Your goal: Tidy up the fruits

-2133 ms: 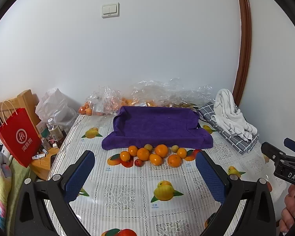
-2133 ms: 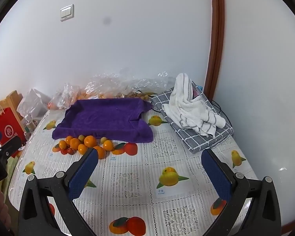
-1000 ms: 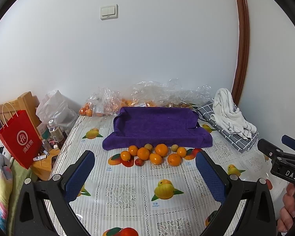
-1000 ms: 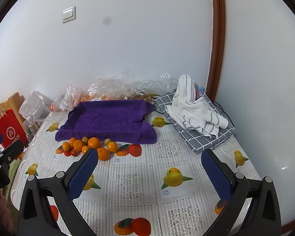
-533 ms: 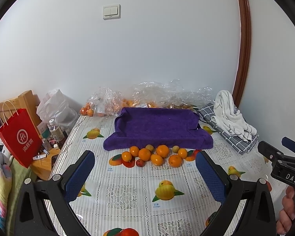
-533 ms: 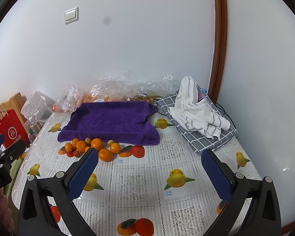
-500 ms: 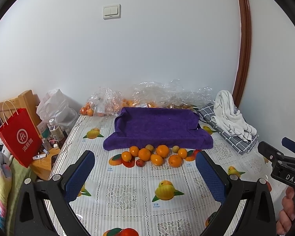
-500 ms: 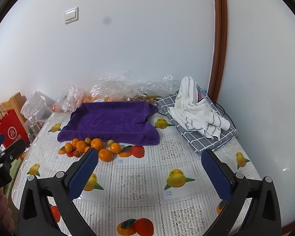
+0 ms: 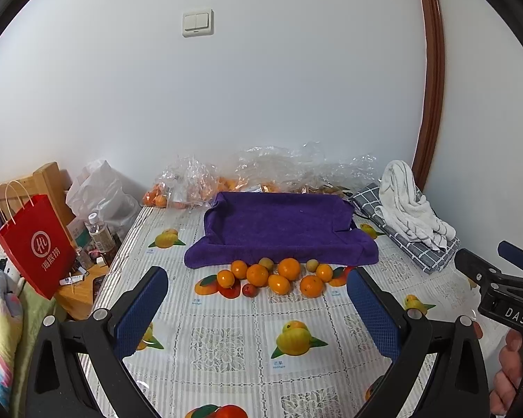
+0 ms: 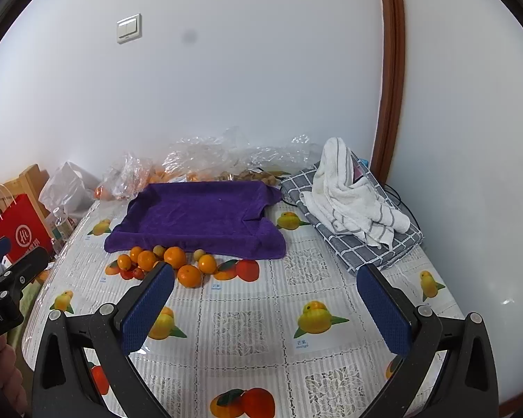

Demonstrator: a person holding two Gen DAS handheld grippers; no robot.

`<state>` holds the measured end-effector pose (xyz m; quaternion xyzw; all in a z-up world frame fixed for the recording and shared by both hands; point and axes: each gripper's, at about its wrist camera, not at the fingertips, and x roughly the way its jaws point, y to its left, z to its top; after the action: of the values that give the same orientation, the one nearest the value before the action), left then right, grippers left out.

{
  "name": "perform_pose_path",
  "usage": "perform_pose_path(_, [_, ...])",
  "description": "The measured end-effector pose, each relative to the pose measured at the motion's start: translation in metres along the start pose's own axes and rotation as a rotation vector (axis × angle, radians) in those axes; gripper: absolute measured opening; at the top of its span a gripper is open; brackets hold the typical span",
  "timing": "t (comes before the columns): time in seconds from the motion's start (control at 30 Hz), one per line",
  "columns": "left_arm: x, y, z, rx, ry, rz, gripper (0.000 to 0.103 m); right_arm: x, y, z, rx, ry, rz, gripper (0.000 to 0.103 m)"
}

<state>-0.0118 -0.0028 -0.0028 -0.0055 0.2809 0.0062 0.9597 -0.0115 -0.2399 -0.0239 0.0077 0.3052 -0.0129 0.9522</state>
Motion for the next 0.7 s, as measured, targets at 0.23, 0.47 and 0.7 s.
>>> perform_pose_path(0.23, [0.003,0.005,0.003,-0.004,-0.006,0.015,0.103,0.000,0.006,-0.001,-0.014,-0.005,-0.004,0.103])
perform_pose_path(0.47, [0.017,0.013,0.003,-0.011,0.001,0.026,0.103,0.011,0.003,-0.003,-0.001,-0.008,0.015,0.103])
perform_pose_path(0.7, [0.049,0.025,-0.005,-0.009,0.041,0.033,0.101,0.045,0.003,-0.011,0.004,0.025,0.026,0.103])
